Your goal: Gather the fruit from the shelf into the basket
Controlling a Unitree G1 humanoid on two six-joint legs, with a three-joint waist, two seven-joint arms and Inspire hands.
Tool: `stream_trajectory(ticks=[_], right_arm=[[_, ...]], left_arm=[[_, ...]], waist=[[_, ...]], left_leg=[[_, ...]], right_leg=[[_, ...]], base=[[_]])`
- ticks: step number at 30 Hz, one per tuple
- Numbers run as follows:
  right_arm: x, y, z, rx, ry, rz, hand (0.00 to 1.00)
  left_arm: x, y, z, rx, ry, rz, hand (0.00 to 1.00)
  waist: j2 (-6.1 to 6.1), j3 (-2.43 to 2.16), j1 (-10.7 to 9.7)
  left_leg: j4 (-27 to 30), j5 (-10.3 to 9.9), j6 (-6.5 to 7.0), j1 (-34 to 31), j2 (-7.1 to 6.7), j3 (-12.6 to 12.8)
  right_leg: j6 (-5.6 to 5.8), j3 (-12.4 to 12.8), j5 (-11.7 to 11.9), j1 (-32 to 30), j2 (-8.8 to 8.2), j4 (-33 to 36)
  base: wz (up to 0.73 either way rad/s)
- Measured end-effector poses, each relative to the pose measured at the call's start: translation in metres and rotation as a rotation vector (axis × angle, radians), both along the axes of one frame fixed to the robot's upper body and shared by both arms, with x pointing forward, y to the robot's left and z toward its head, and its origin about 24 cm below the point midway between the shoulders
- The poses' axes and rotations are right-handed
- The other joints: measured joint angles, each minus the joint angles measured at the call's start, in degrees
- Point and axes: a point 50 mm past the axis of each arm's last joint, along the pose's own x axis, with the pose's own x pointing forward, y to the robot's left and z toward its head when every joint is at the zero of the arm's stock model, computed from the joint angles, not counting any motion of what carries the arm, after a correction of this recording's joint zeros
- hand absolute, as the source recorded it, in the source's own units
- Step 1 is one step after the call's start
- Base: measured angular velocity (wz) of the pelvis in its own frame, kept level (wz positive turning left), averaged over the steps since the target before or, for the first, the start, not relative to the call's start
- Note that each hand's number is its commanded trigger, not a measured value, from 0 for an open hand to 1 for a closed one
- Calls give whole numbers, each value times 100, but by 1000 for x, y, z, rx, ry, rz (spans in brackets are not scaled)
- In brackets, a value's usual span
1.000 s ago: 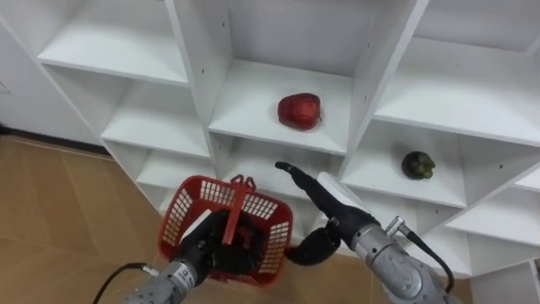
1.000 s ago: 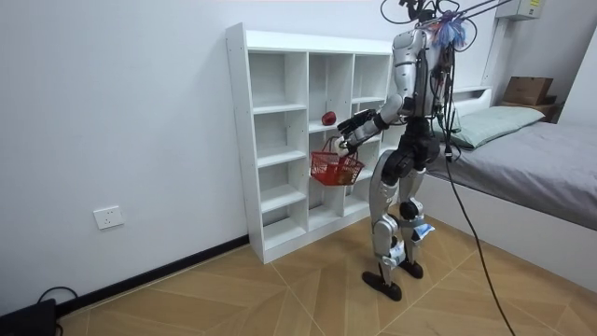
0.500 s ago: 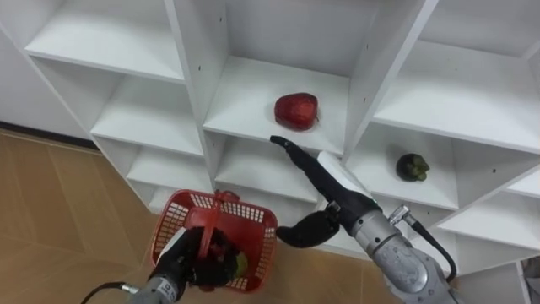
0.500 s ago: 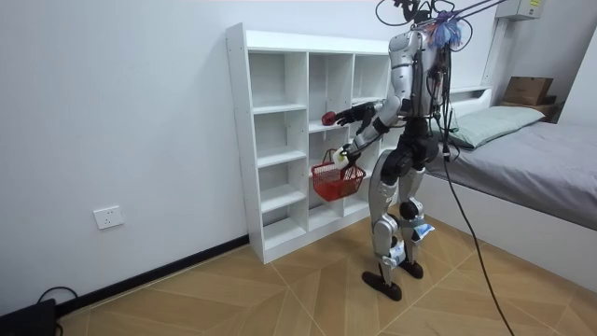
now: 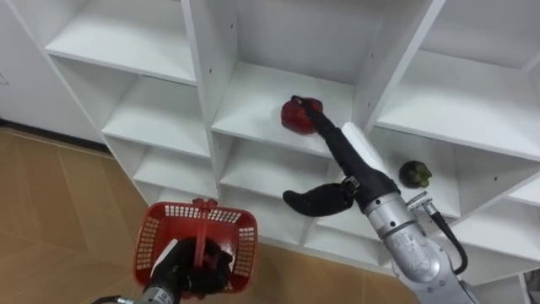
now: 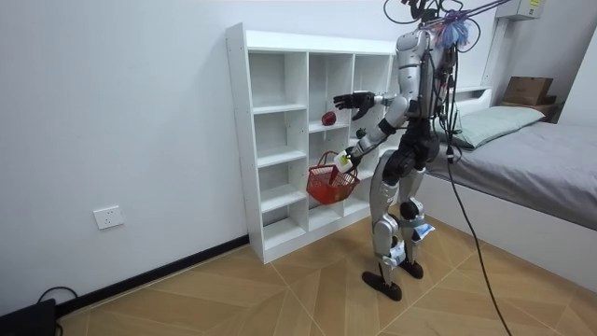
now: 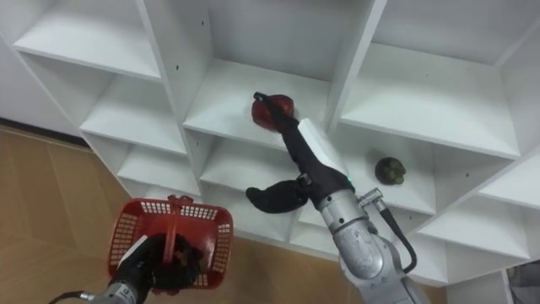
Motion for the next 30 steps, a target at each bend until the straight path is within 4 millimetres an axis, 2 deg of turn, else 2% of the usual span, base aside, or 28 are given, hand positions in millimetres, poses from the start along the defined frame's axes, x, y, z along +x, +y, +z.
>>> stream_trajectory(ticks=[14,30], right_arm=[[12,-2,21,30,-124,-45,0],[14,-9,24,49,-166,-120,0]], left_arm=[[6,2,3,-7,-24,24,100],[4,7,1,12,-5,29,100]], waist=[[-35,-26,16],[-37,-19,59]], left_leg=[[84,0,0,-146,1,-18],[36,1,0,-135,2,-16]], right_leg=[[1,2,3,-70,15,-69],[-2,-20,8,-59,16,-62]], base=[[4],[0]])
